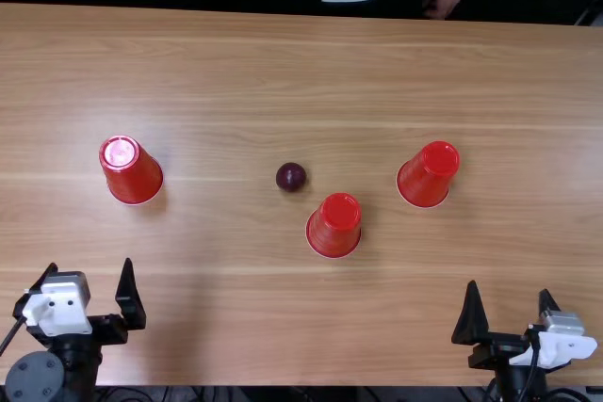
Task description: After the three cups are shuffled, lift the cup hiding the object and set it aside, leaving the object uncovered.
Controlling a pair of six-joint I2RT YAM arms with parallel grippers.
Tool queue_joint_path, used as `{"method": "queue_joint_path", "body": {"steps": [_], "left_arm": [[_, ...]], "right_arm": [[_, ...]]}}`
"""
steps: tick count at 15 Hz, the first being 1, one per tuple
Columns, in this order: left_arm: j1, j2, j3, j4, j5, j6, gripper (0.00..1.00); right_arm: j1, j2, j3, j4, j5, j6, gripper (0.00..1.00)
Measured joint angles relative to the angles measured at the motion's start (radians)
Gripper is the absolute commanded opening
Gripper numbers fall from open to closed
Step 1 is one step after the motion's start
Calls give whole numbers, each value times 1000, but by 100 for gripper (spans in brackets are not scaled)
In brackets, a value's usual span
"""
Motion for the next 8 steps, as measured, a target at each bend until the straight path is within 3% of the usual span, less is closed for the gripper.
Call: {"method": "queue_joint_path", "body": {"steps": [4,8], "left_arm": [[0,-122,-172,266,1,0,100],[0,-123,-261,393,4,0,100]], "right_arm": [[-17,0,-46,80,14,-1,100],[-52,0,-181,497,16,-1,100]]}}
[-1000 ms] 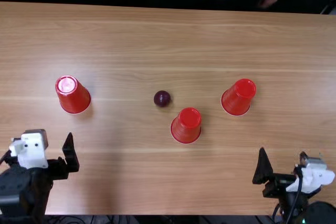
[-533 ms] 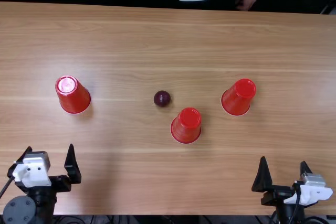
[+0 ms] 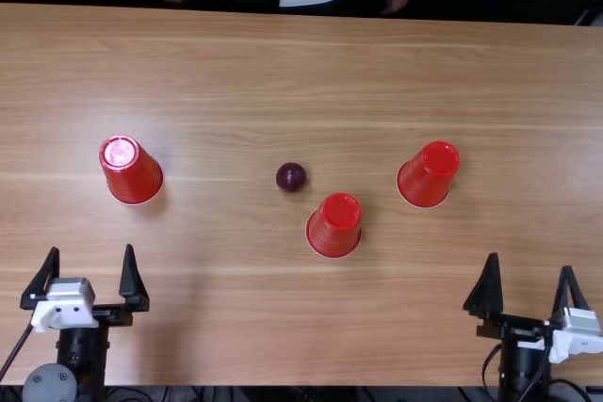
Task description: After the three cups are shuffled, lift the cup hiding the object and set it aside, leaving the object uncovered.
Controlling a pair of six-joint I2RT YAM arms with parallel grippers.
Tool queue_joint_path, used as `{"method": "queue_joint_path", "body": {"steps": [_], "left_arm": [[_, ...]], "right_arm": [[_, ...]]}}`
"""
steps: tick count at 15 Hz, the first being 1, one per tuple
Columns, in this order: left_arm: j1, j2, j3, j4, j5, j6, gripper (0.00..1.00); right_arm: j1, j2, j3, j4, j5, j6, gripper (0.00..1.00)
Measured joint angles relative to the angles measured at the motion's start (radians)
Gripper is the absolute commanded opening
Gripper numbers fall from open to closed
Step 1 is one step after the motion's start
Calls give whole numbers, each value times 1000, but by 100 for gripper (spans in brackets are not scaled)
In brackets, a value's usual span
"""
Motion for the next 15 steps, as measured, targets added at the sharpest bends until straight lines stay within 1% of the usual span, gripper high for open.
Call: {"method": "queue_joint_path", "body": {"steps": [1,2,3,4,5,6,7,8,9,11,15], "left_arm": [[0,0,-16,16,0,0,100],[0,0,-31,21,1,1,100],[0,0,-49,23,2,1,100],[0,-1,-68,26,3,1,100],[0,-7,-88,24,4,1,100],[0,-10,-103,23,3,1,100],[0,-10,-111,20,3,2,100],[0,-10,-114,24,4,1,100],[0,-10,-117,23,4,2,100],[0,-10,-118,24,3,2,100],[0,-10,-118,18,4,5,100]], "right_arm": [[0,0,-37,98,1,1,100],[0,0,-62,159,1,0,100],[0,0,-97,198,1,0,100],[0,0,-133,201,0,0,100],[0,0,-172,200,-10,-6,100],[0,0,-205,201,-33,-20,100],[0,0,-237,201,-65,-38,100],[0,0,-267,201,-88,-53,100],[0,0,-284,191,-101,-60,100],[0,0,-290,159,-119,-66,100],[0,0,-290,154,-123,-68,100]]}}
